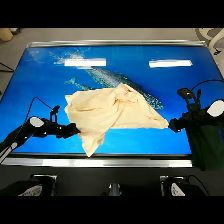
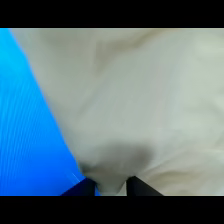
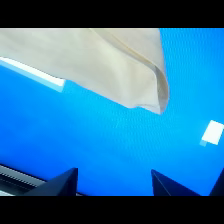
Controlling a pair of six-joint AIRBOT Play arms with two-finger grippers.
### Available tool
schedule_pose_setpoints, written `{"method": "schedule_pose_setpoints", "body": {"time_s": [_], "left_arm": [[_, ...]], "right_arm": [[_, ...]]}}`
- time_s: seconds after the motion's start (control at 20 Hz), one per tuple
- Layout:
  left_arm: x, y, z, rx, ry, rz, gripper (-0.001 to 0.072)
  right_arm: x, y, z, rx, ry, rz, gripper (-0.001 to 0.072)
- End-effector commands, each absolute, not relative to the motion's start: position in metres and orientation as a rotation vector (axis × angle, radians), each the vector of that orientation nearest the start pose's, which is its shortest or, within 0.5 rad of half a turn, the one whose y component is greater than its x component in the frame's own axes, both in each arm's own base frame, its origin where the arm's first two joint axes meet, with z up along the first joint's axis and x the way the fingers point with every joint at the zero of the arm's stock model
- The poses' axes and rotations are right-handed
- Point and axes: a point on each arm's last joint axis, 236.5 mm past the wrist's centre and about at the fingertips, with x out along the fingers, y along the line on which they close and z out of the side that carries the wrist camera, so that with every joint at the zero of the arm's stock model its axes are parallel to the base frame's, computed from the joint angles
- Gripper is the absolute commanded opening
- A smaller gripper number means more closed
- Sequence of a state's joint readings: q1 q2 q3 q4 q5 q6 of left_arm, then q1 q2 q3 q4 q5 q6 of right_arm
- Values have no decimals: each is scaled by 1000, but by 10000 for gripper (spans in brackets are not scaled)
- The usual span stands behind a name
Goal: Fold the shirts.
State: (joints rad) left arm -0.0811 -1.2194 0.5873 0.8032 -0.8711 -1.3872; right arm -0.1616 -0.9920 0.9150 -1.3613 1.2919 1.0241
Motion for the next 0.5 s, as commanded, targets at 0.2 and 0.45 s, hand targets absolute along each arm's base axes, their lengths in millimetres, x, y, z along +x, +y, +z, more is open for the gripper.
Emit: {"method": "schedule_pose_setpoints", "body": {"time_s": [0.2, 0.45], "left_arm": [[279, -149, -96, -627, 1418, -292, 254], [279, -149, -96, -627, 1419, -292, 255]], "right_arm": [[292, 1, 17, -166, 1278, 349, 486], [311, -4, 21, -161, 1213, 306, 488]]}}
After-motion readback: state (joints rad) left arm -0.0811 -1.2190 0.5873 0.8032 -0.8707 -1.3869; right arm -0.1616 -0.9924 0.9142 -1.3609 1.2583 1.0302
